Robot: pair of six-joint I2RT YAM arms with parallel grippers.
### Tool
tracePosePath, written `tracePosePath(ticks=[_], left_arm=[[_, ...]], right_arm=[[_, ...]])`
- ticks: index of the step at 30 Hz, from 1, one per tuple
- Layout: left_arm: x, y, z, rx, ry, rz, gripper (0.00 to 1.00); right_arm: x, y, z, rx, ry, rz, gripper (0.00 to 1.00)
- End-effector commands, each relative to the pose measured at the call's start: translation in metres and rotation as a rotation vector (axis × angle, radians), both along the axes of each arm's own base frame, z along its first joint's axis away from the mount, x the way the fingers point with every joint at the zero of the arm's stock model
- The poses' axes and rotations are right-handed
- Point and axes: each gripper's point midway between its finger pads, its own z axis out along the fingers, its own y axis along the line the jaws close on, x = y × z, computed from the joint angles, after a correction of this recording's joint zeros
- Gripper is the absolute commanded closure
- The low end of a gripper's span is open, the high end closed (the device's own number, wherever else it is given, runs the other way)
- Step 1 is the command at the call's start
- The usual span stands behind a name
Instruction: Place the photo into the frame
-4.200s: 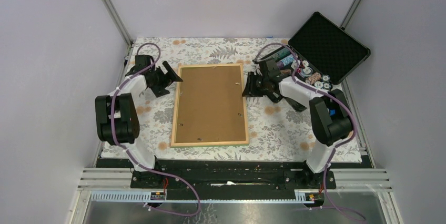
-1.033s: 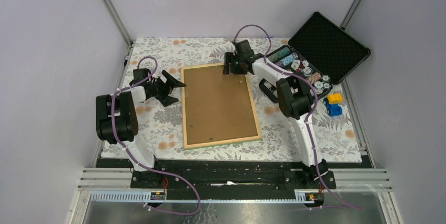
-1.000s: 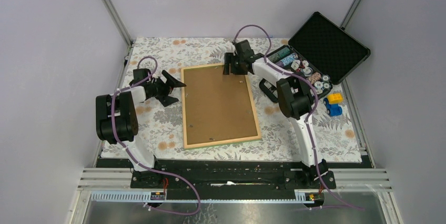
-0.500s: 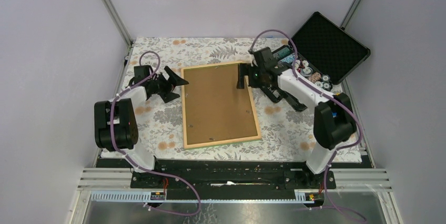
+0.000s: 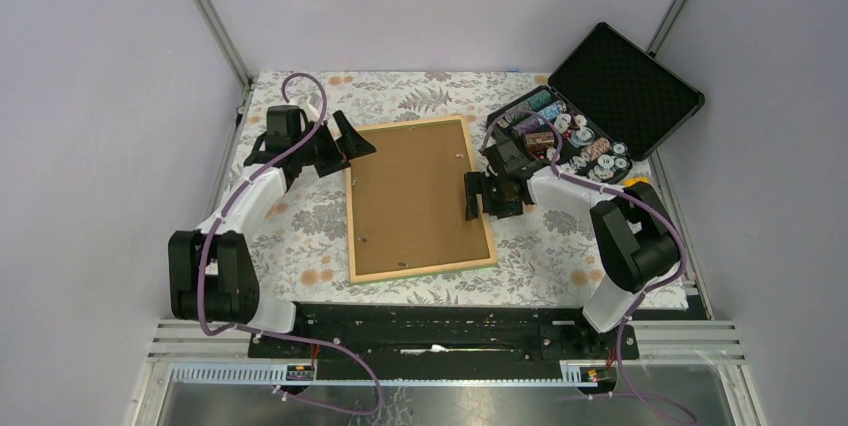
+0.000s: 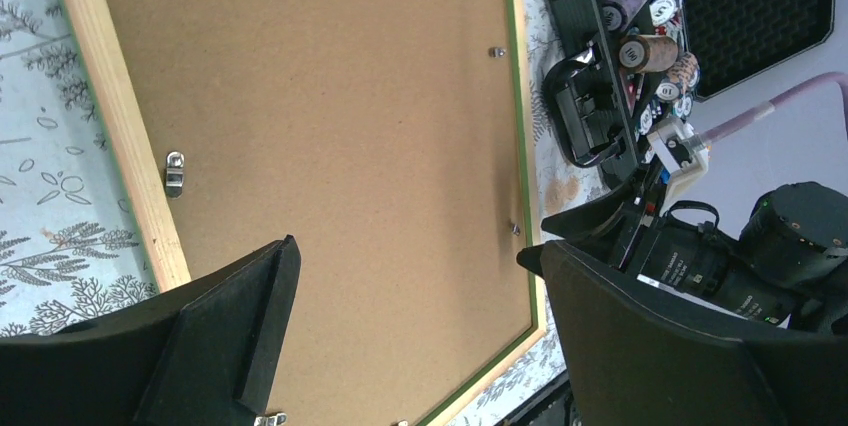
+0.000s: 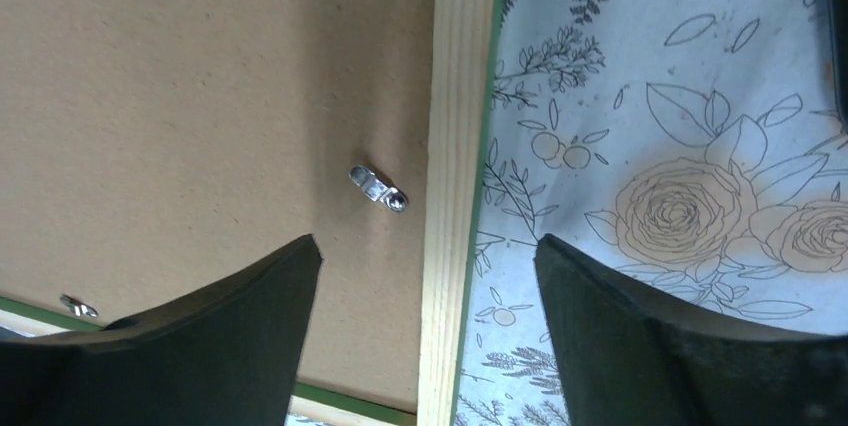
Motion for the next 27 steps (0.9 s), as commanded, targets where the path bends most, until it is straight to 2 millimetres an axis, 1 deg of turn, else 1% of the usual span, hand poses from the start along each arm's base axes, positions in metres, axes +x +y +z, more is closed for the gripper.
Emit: tracePosePath(ticks=[1, 4, 10, 11, 15, 19, 27], left_arm=[[0.006, 0.002, 0.027, 0.071, -0.111, -0.007, 0.01], [0.004, -0.002, 0.028, 0.056, -0.106, -0.025, 0.01], [0.003, -0.005, 0.032, 0.043, -0.113, -0.035, 0.01], [0.003, -0.005, 0.032, 0.042, -0.112, -0.036, 0.01], [0.003, -0.006, 0.03, 0.039, -0.107, -0.04, 0.01], [0.003, -0.005, 0.03, 0.043, -0.109, -0.037, 0.01], [0.002, -0.007, 0.029, 0.039, -0.103, -0.042, 0.01]], right_arm=[[0.018, 0.013, 0.012, 0.036, -0.083, -0.029, 0.18], [0.022, 0.013, 0.008, 0.019, -0.083, -0.047, 0.27], [0.028, 0.017, 0.002, -0.021, -0.087, -0.068, 0.29], [0.028, 0.019, 0.001, -0.027, -0.082, -0.063, 0.31], [0.032, 0.013, -0.003, -0.084, -0.091, -0.082, 0.35], [0.033, 0.015, -0.005, -0.088, -0.078, -0.085, 0.44], [0.03, 0.014, -0.005, -0.087, -0.079, -0.091, 0.46]])
